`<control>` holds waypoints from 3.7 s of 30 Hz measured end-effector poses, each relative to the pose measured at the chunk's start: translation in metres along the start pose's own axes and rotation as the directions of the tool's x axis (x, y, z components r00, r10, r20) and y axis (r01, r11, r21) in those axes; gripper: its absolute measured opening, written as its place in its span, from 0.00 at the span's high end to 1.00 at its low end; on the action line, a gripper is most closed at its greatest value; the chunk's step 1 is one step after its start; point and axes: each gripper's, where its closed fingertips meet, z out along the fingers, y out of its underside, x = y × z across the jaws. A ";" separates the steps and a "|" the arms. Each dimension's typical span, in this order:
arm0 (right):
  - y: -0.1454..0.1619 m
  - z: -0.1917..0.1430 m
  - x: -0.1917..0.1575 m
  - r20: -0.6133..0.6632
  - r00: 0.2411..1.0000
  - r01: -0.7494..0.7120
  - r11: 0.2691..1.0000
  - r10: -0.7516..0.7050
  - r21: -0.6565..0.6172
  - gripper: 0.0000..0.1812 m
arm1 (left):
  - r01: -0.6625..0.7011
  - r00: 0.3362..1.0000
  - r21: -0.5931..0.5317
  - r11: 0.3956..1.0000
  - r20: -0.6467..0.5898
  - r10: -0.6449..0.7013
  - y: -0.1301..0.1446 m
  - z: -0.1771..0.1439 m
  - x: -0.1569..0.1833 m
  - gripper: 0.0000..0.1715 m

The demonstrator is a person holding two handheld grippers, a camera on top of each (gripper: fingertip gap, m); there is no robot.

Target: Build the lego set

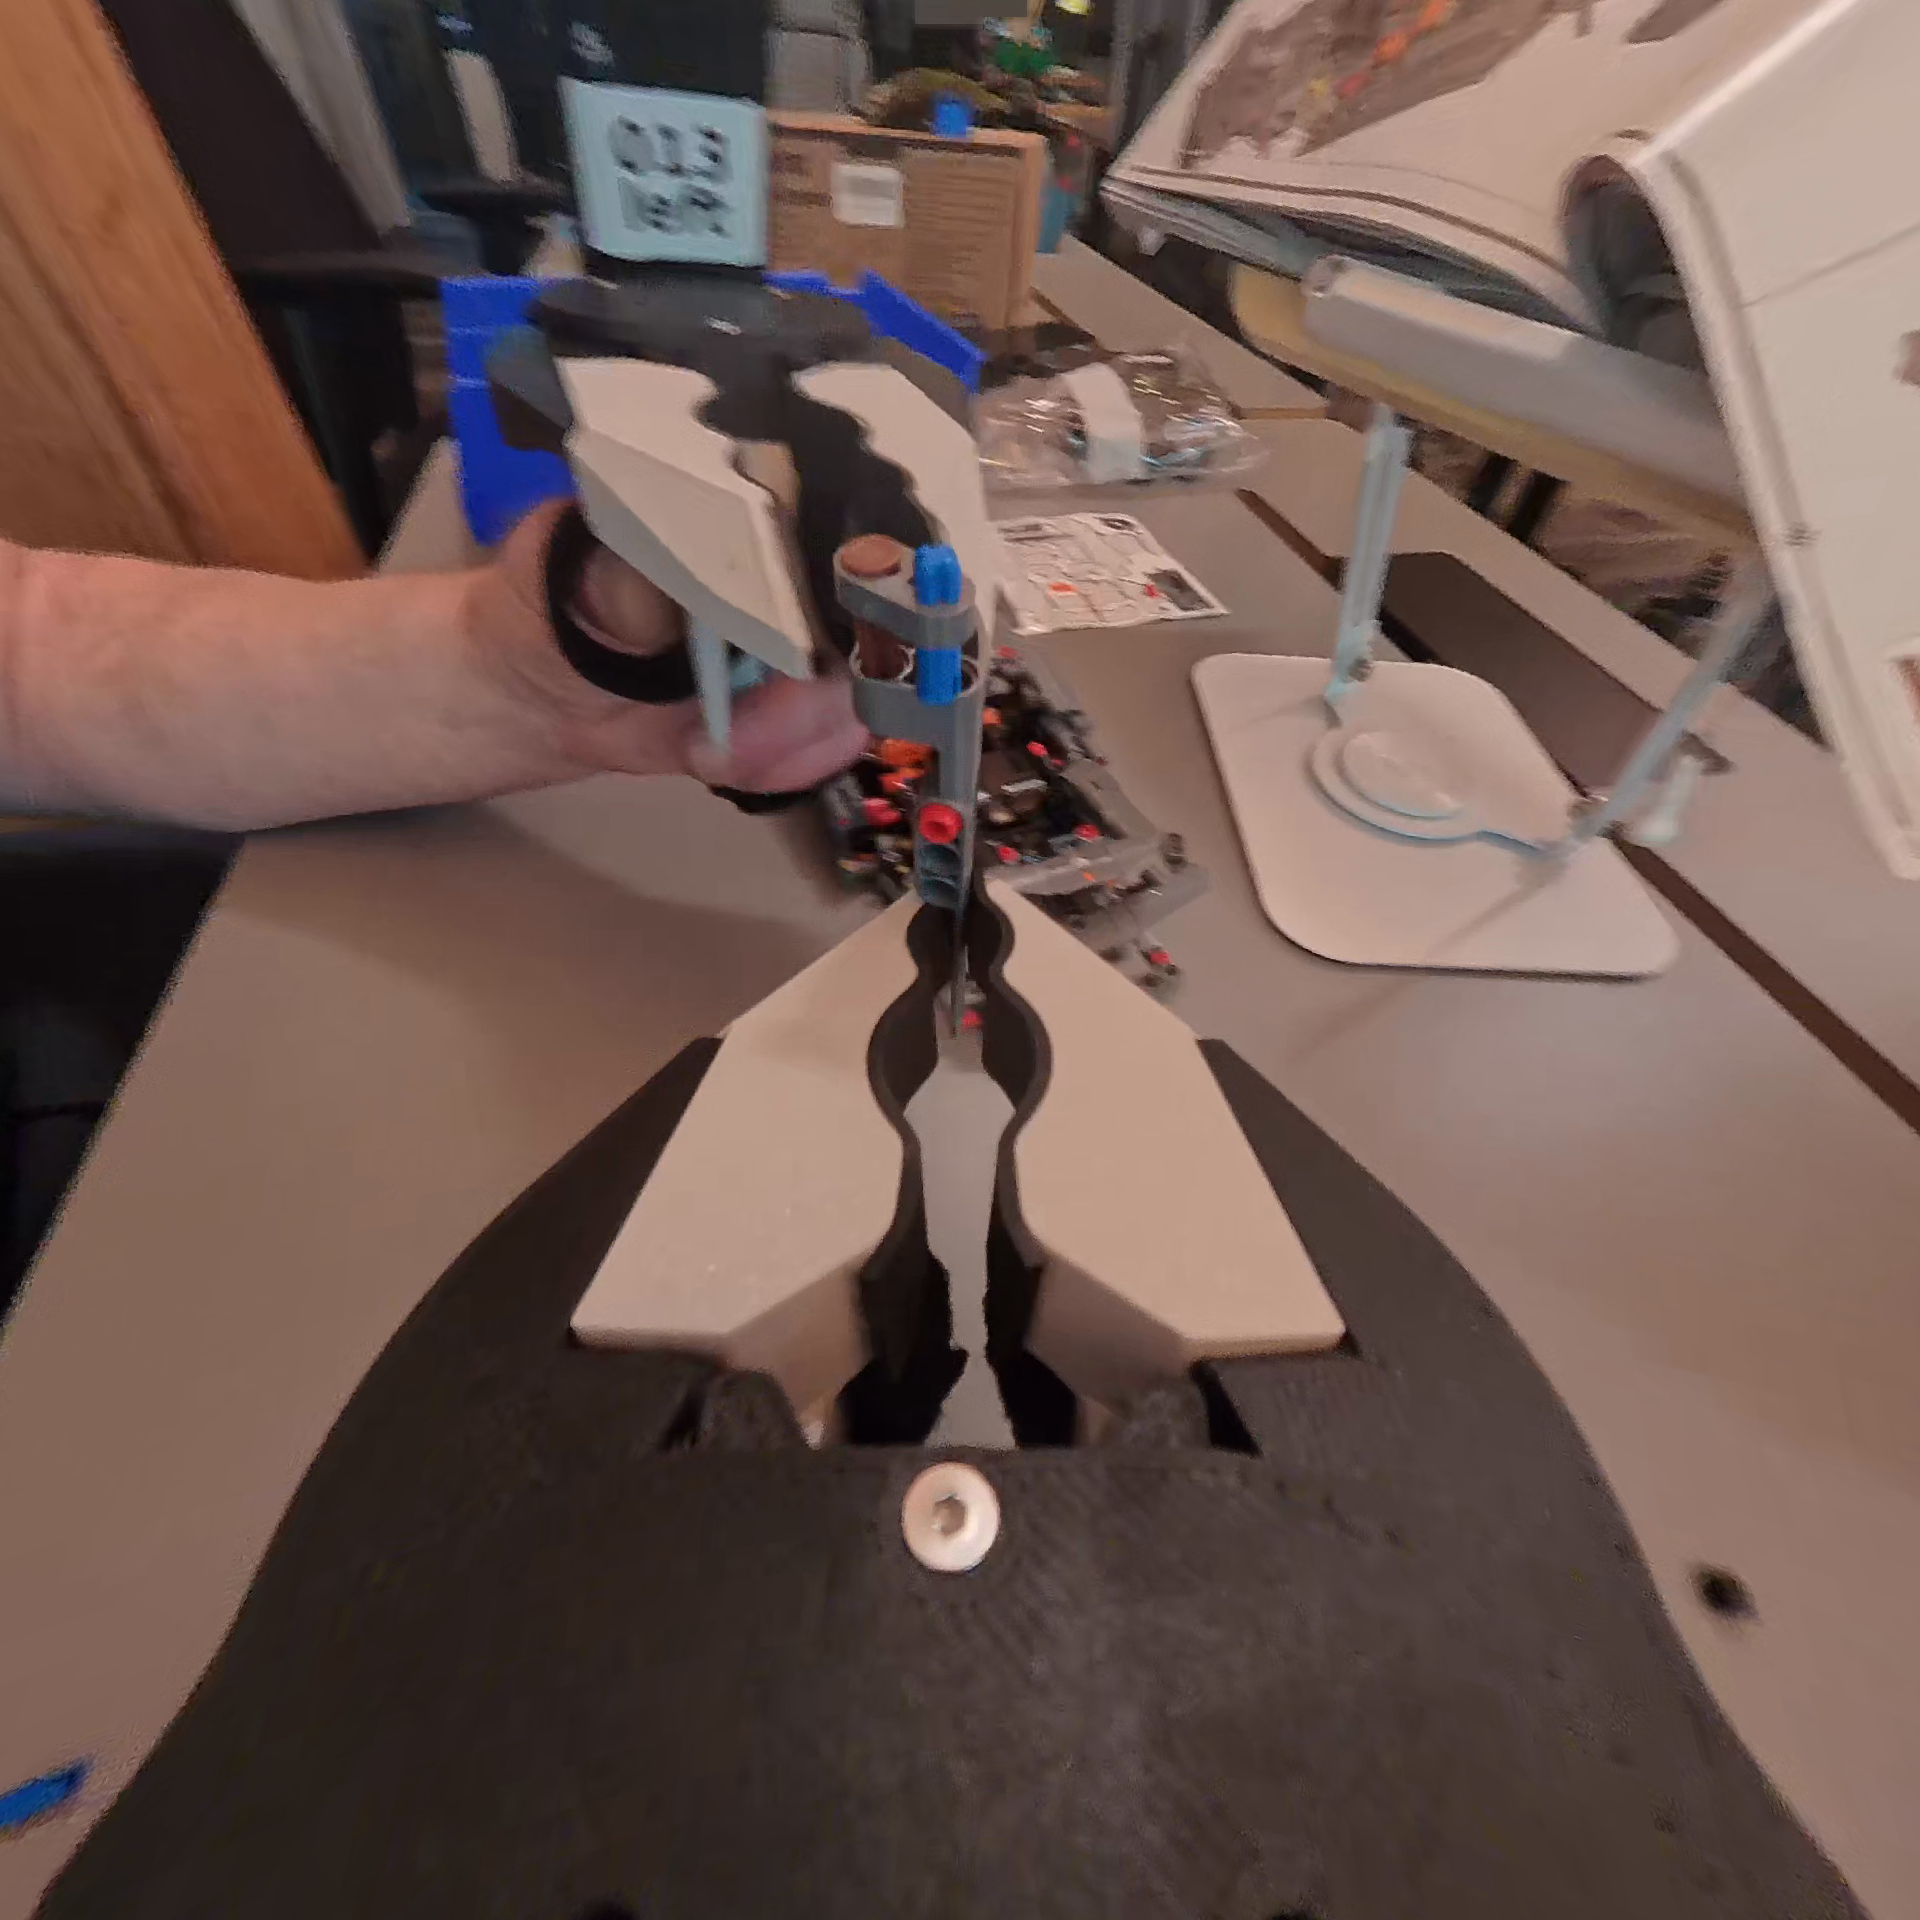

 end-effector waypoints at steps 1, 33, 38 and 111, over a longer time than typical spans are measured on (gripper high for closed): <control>0.003 -0.002 0.008 -0.054 0.998 0.016 0.999 -0.018 -0.029 1.00 | -0.026 1.000 -0.005 1.000 0.017 0.027 -0.002 -0.001 0.000 0.87; 0.026 -0.009 0.051 -0.407 0.825 0.238 0.894 -0.392 -0.380 1.00 | -0.004 0.964 -0.171 0.985 0.260 0.049 0.018 0.005 -0.021 0.97; 0.020 -0.015 0.057 -0.461 0.749 0.289 0.860 -0.477 -0.420 1.00 | 0.091 0.967 -0.114 0.989 0.246 -0.060 0.016 0.003 -0.024 0.97; 0.027 -0.002 0.022 -0.205 0.895 0.324 0.895 -0.395 -0.307 1.00 | -0.424 0.859 -0.425 0.800 0.093 0.504 0.006 -0.021 0.006 0.97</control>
